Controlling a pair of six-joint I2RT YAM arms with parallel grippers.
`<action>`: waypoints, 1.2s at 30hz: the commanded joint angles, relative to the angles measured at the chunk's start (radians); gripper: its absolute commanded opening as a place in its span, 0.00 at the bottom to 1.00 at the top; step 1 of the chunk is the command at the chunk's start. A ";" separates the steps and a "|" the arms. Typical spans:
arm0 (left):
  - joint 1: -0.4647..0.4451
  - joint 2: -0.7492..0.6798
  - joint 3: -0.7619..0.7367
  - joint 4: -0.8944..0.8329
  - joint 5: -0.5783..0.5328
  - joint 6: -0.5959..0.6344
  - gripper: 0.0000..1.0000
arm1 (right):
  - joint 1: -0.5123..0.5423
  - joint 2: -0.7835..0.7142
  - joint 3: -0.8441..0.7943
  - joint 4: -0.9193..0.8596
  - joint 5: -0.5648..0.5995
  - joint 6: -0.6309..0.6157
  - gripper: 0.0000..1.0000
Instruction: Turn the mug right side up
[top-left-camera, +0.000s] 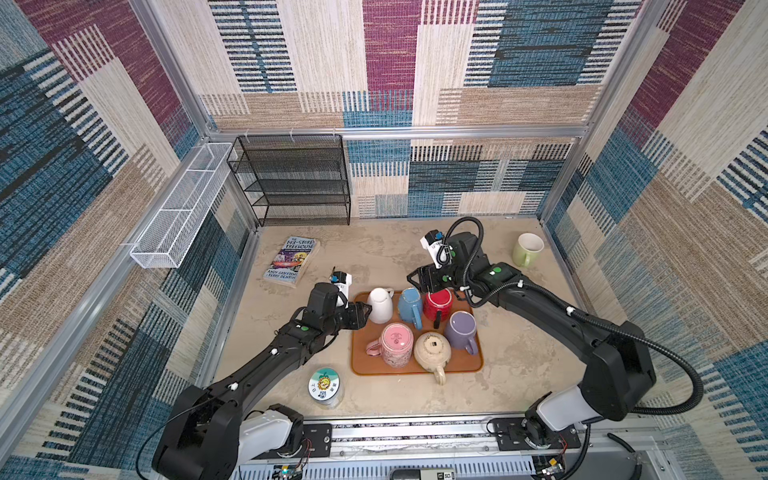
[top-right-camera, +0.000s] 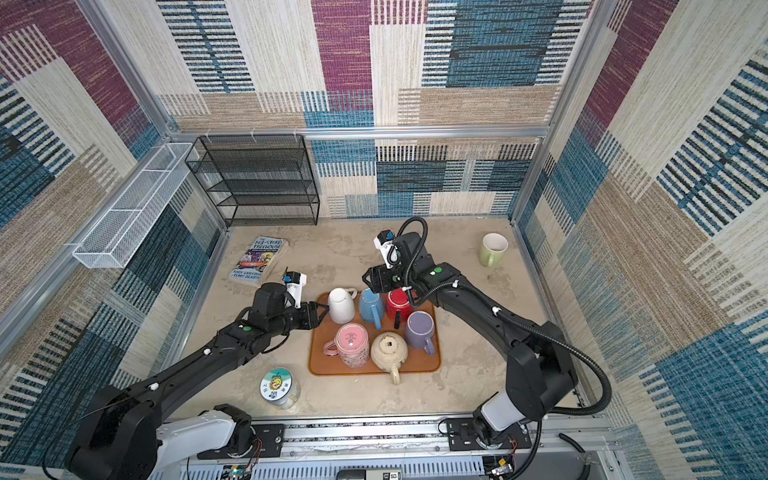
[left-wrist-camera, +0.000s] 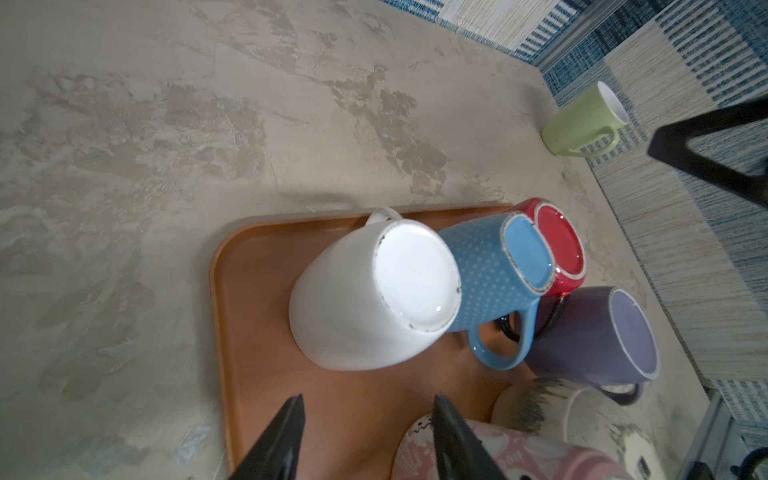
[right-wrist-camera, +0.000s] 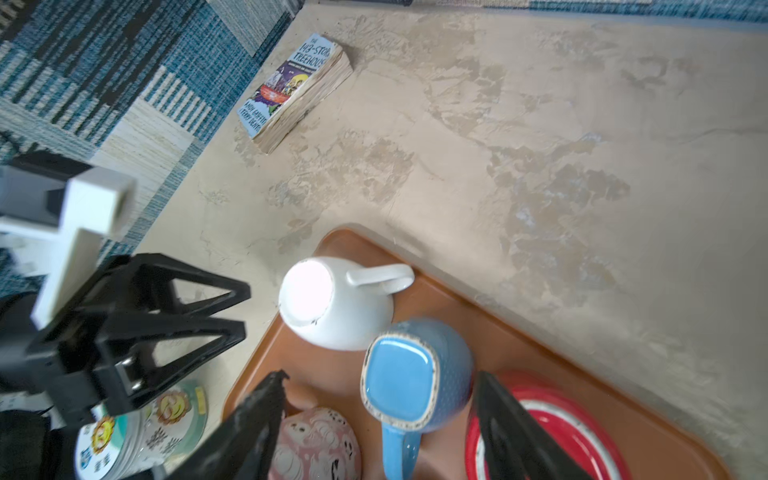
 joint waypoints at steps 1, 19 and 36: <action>0.001 0.001 0.045 -0.128 0.003 0.000 0.52 | 0.001 0.118 0.146 -0.140 0.053 -0.076 0.52; -0.175 0.215 0.170 -0.194 -0.120 0.044 0.65 | 0.065 0.669 0.703 -0.346 -0.032 -0.145 0.24; -0.168 0.290 0.200 -0.238 -0.249 0.030 0.64 | 0.095 0.617 0.564 -0.304 -0.015 -0.145 0.18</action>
